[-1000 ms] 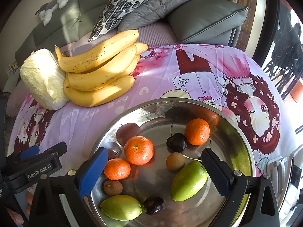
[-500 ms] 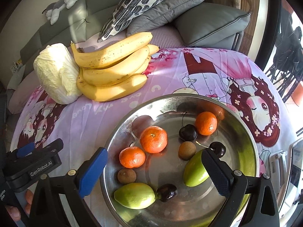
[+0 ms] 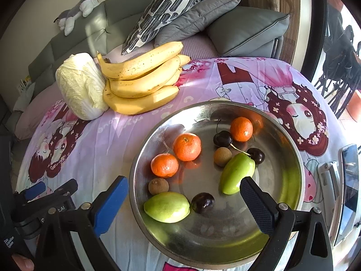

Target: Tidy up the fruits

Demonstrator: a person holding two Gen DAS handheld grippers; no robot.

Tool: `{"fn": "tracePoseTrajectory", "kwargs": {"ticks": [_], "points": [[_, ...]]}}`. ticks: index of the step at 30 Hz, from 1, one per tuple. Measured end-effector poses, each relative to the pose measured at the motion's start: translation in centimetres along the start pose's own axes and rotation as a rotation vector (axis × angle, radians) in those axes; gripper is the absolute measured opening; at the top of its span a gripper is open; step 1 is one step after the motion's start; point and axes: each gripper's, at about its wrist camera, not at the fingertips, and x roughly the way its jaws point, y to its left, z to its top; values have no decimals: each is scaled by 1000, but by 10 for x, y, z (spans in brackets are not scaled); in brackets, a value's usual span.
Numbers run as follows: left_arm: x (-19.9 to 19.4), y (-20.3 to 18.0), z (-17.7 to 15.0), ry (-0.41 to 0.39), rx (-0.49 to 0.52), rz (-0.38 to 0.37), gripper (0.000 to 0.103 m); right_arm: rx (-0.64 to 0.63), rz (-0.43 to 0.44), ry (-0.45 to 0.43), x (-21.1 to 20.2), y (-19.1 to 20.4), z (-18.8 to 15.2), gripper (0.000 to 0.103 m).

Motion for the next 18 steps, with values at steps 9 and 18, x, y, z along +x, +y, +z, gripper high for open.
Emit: {"fn": "tracePoseTrajectory", "kwargs": {"ticks": [9,18], "points": [[-8,2,-23,11,32,-38,88,-13,-18,2,-11,-2,-19,101],[-12,6,-31,35,29,-63,88,-36,-55,14,-16,-1,-32,101]]}}
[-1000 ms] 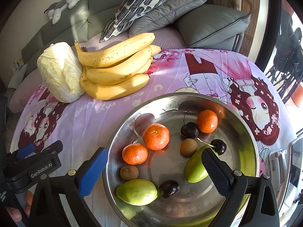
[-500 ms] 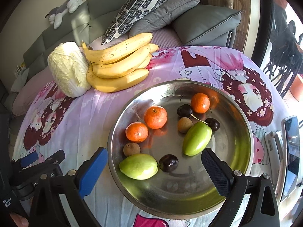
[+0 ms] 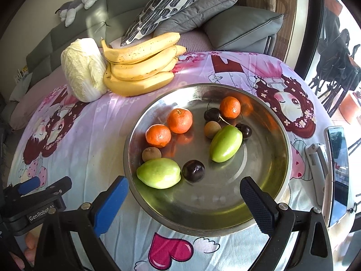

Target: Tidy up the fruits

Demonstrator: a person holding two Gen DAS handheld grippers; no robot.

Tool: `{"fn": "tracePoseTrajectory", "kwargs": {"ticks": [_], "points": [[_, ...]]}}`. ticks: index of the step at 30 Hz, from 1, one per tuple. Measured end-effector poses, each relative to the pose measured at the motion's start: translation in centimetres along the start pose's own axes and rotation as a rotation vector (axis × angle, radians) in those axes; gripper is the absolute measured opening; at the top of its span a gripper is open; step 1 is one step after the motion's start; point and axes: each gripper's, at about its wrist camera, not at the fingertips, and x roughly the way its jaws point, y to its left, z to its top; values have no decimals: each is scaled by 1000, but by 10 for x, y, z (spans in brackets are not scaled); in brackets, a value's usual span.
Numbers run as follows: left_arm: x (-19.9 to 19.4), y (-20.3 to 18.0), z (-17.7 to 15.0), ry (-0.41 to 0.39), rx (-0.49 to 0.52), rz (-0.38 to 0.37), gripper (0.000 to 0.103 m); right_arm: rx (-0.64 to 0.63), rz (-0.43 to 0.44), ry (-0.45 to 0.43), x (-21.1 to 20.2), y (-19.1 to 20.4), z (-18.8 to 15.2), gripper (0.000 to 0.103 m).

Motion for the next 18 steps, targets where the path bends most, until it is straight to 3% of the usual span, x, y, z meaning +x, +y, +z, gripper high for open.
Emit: {"fn": "tracePoseTrajectory", "kwargs": {"ticks": [18], "points": [[-4,-3,-3,3,27,-3,88,-18,-12,30,1,1,-8,101]]}}
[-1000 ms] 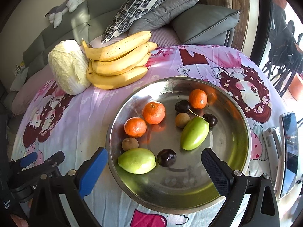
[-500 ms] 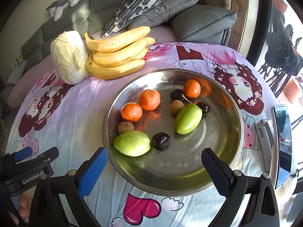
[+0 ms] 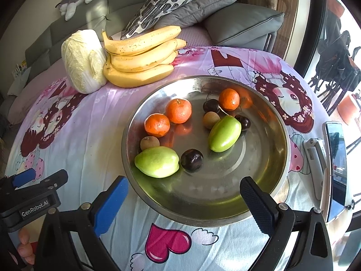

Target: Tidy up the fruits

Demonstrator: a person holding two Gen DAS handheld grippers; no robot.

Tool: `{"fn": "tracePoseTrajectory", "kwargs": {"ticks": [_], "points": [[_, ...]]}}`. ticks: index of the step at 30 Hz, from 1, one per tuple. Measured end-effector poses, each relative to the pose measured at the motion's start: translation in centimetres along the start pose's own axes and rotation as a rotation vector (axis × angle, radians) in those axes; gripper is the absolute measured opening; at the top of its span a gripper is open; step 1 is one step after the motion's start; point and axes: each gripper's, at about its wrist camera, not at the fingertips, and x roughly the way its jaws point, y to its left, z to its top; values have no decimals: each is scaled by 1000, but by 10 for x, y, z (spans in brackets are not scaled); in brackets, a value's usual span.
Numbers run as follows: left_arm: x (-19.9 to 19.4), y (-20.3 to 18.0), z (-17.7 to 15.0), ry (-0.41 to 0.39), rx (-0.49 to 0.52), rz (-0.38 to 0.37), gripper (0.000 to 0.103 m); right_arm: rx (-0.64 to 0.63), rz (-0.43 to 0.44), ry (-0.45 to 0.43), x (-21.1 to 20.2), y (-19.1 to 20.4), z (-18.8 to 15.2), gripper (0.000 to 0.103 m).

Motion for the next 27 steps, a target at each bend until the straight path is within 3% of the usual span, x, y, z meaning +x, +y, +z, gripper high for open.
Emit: {"fn": "tracePoseTrajectory", "kwargs": {"ticks": [27], "points": [[6,-1,5,12,3,-7,88,-11,-5,13,4,2,3,101]]}}
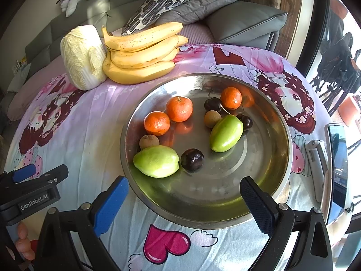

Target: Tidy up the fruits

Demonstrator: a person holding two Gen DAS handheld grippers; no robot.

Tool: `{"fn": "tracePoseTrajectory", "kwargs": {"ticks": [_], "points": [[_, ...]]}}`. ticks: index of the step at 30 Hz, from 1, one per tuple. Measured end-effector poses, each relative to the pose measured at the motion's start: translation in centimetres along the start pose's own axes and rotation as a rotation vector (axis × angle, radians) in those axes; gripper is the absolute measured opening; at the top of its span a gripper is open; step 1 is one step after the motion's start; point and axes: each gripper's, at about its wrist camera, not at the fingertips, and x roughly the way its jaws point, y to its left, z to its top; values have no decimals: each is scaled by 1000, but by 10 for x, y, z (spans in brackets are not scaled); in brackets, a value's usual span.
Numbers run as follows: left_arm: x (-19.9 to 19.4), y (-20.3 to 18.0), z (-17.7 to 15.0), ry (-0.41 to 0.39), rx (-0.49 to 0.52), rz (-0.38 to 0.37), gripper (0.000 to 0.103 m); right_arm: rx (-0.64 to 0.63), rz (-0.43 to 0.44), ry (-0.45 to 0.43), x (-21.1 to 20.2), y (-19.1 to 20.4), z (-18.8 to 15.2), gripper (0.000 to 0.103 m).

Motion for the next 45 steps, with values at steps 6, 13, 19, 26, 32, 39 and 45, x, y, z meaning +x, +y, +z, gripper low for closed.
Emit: {"fn": "tracePoseTrajectory", "kwargs": {"ticks": [6,13,19,26,32,39,45], "points": [[0,1,0,0,-3,-2,88,1,0,0,0,-1,0,101],[-1,0,0,-3,1,-5,88,2,1,0,0,-1,0,101],[-1,0,0,-6,-4,-5,88,2,1,2,0,-1,0,101],[0,0,0,-6,-3,-6,88,1,1,3,1,-1,0,101],[-1,0,0,-6,-4,-5,88,1,1,4,1,-1,-1,101],[-1,-1,0,-5,-3,-5,88,2,1,12,3,-2,-1,101],[-1,-1,1,-4,-3,-3,88,8,-2,22,5,-3,-1,101]]}}
